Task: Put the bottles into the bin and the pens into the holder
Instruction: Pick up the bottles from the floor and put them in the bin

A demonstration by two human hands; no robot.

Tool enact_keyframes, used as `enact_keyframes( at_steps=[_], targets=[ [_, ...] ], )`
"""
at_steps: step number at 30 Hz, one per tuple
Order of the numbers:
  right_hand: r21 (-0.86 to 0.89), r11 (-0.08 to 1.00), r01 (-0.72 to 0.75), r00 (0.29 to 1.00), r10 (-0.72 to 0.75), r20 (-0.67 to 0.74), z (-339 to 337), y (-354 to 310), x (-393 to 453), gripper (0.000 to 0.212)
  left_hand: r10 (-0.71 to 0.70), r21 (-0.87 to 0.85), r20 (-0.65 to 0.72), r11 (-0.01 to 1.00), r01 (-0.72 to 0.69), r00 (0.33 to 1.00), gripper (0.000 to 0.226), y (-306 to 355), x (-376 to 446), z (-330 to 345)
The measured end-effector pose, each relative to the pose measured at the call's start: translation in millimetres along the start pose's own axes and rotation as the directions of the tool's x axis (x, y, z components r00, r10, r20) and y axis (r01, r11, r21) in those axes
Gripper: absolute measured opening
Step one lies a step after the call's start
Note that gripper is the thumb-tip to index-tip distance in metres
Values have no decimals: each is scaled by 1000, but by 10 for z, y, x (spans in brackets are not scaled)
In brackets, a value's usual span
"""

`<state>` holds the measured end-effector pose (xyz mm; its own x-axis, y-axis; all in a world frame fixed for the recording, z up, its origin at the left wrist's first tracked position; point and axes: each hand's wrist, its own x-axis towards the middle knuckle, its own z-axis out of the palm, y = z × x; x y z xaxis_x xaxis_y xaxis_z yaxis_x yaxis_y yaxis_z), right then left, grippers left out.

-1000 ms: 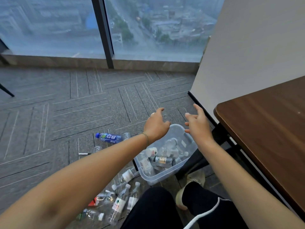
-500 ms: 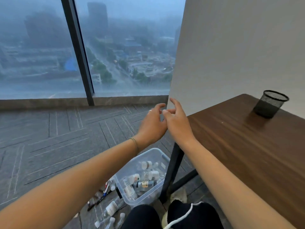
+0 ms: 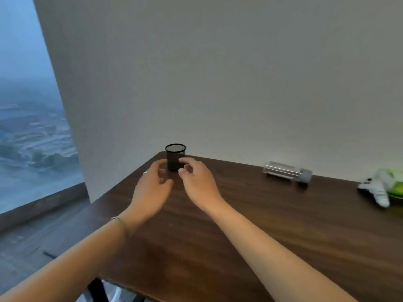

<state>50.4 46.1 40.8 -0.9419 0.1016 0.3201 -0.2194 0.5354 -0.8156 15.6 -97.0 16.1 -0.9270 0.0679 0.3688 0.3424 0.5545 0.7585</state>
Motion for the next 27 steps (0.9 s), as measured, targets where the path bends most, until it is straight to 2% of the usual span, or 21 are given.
enact_keyframes(
  at_steps=[8,13,16,19,27],
  targets=[
    [-234,943,-236,958,184,-221,-1560,1386,326,28,-24,-64,288,997,44,957,58,443,530,1753],
    [-405,856,-321,936,221,-274,-2179,2100,698,38,-44,-68,389,995,77,920,57,498,843,2543],
    [-561,751,-349,935,238,-263,-2369,2343,919,51,-25,-53,425,997,53,905,59,482,967,2781],
    [-669,662,-338,941,249,-229,-2451,2546,1142,59,-29,-59,404,997,58,914,58,444,1136,2900],
    [-840,475,-261,948,291,-130,-2408,2820,1250,74,-23,-37,368,999,40,930,59,349,1267,2838]
  ],
)
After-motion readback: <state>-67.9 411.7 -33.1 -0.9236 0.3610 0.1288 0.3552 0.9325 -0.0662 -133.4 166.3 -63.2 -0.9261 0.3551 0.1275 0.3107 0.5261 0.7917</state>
